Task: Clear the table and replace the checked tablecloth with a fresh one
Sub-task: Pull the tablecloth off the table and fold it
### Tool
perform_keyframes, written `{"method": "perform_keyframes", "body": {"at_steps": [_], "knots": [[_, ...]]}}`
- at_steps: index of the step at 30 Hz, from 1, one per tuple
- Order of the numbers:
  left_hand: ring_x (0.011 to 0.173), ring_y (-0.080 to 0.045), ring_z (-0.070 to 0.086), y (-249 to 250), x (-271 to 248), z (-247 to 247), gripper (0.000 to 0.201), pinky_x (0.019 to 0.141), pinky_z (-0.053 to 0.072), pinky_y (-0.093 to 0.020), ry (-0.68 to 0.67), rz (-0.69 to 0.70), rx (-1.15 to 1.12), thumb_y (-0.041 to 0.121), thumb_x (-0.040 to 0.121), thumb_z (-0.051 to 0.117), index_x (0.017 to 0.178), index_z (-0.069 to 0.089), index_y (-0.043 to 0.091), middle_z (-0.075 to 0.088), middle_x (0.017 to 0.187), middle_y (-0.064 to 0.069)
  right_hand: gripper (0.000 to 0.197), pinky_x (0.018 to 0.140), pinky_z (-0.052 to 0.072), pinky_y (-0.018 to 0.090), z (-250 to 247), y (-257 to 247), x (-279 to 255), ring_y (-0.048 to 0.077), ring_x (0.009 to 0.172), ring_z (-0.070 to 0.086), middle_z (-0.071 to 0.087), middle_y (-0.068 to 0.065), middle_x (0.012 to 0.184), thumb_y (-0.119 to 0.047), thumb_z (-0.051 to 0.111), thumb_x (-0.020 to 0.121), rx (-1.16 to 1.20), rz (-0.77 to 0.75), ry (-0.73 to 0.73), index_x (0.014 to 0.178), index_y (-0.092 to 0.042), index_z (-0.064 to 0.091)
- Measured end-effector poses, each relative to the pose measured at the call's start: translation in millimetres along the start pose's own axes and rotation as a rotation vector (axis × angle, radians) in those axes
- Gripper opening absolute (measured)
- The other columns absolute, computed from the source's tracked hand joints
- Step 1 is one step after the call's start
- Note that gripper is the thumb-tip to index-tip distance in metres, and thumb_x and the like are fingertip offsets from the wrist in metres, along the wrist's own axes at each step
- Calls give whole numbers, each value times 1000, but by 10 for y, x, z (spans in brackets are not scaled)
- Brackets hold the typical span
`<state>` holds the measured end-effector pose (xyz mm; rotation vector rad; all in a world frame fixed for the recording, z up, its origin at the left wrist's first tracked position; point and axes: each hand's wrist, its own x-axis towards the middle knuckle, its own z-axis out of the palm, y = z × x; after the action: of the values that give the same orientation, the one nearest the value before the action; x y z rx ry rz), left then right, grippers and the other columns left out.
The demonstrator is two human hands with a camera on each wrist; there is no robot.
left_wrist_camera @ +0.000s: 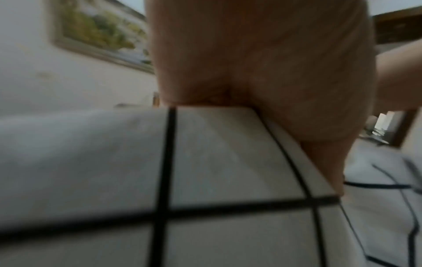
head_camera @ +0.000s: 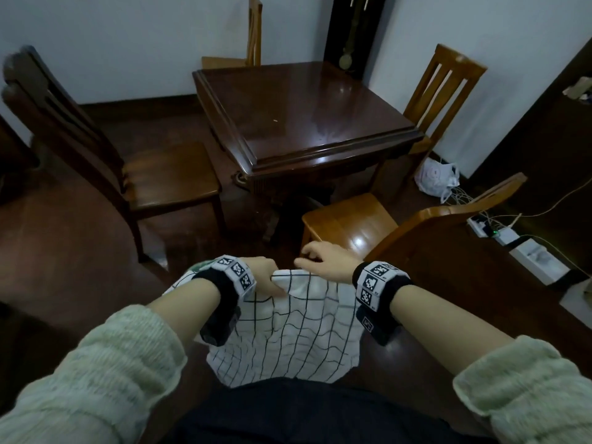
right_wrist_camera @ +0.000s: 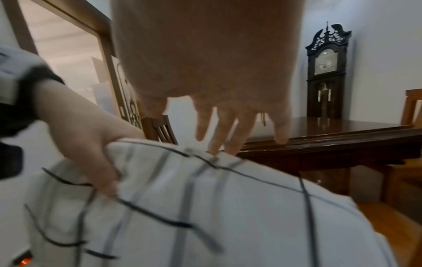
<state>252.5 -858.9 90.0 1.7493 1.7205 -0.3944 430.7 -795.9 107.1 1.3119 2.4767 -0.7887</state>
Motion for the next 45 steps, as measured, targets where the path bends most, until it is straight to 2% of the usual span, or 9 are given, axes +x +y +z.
{"method": "perform_keyframes", "body": {"at_steps": [4, 8, 11, 15, 20, 26, 32, 37, 45], "knots": [[70, -16, 56, -100, 51, -76, 62, 66, 44, -30, -101, -61, -77, 74, 71, 57, 83, 62, 14, 60, 75, 2, 86, 113, 1, 65, 199, -203, -96, 24, 131, 42, 47, 0, 142, -70, 54, 80, -253, -161, -199, 147, -25, 24], [82, -16, 53, -155, -15, -144, 89, 79, 44, -31, -283, -10, -96, 93, 57, 44, 98, 63, 17, 61, 92, 1, 17, 118, 4, 54, 386, -165, -81, 18, 89, 59, 58, -8, 79, -42, 49, 97, -158, -263, -110, 97, -25, 47], [99, -12, 55, -252, -89, -148, 86, 86, 45, -30, -15, 106, -179, 88, 63, 49, 121, 56, 25, 59, 117, 3, 11, 87, 45, 39, 409, -39, -38, 18, 73, 58, 58, -5, 76, -37, 46, 99, 148, -223, -39, 105, -29, 49], [128, -12, 39, -387, -223, -60, 97, 105, 36, -41, 402, 236, 102, 81, 63, 57, 144, 25, 38, 34, 144, 13, 12, 66, 46, 32, 330, 174, 65, 14, 72, 57, 59, -4, 84, -38, 41, 101, 366, -102, 163, 102, -32, 53], [130, -18, 39, -383, -252, 179, 87, 103, 34, -38, 478, 95, 323, 53, 78, 66, 147, 15, 38, 34, 146, 7, 24, 68, 42, 20, 302, 20, 46, 4, 70, 54, 58, -7, 81, -28, 43, 103, 640, -60, -29, 87, -20, 59], [91, -17, 58, -194, -331, 37, 36, 77, 49, -33, 1, 17, 140, 39, 82, 61, 117, 57, 31, 62, 102, 6, 56, 101, 42, 43, 292, -95, 78, 21, 106, 57, 60, 1, 116, -58, 32, 98, -45, 108, -330, 133, -16, 44], [93, -26, 60, -225, -215, 30, 36, 83, 50, -34, -262, -223, -116, 20, 84, 63, 116, 63, 4, 64, 113, -11, 97, 113, -5, 64, 401, -384, -93, 25, 136, 39, 43, 1, 148, -67, 62, 77, -228, -204, -439, 150, -32, 9], [115, -24, 54, -290, -239, 28, 53, 99, 46, -38, -399, -120, -331, 21, 84, 69, 133, 47, 17, 54, 130, -4, 27, 91, 42, 39, 486, -311, -118, 26, 100, 60, 65, 1, 103, -43, 55, 92, -178, -282, -176, 110, -23, 51], [129, -18, 42, -380, -289, 262, 111, 103, 37, -45, 394, 42, 131, 72, 61, 66, 148, 6, 38, 36, 145, 8, 5, 90, 48, 44, 305, -20, 42, 17, 91, 58, 62, -9, 91, -30, 56, 92, 292, -71, 99, 87, -33, 57]]}}
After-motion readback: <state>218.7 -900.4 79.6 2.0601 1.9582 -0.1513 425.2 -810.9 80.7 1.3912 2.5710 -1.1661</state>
